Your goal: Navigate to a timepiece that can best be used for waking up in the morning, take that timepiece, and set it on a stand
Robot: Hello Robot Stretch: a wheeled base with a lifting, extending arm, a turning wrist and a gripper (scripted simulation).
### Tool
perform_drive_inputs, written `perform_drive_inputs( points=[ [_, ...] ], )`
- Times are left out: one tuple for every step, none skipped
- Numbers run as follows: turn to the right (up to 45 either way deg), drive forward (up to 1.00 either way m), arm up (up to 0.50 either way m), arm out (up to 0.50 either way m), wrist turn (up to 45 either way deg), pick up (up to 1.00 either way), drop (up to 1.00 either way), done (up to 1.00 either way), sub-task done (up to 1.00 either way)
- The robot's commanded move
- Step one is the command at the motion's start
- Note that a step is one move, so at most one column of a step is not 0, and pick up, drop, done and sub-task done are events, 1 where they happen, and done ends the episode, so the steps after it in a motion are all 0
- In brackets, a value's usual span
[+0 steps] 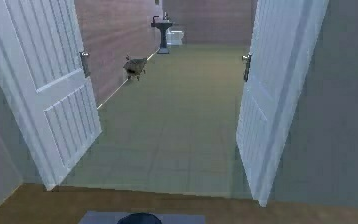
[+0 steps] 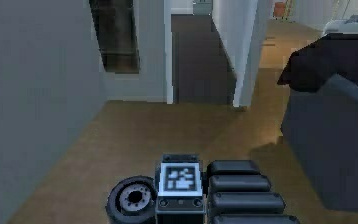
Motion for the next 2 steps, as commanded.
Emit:
perform_drive_inputs(
  points=[
    [0.0,1.0,0.0,0.0,0.0,0.0,0.0,0.0,0.0],
    [-6.0,0.0,0.0,0.0,0.0,0.0,0.0,0.0,0.0]
  ],
)
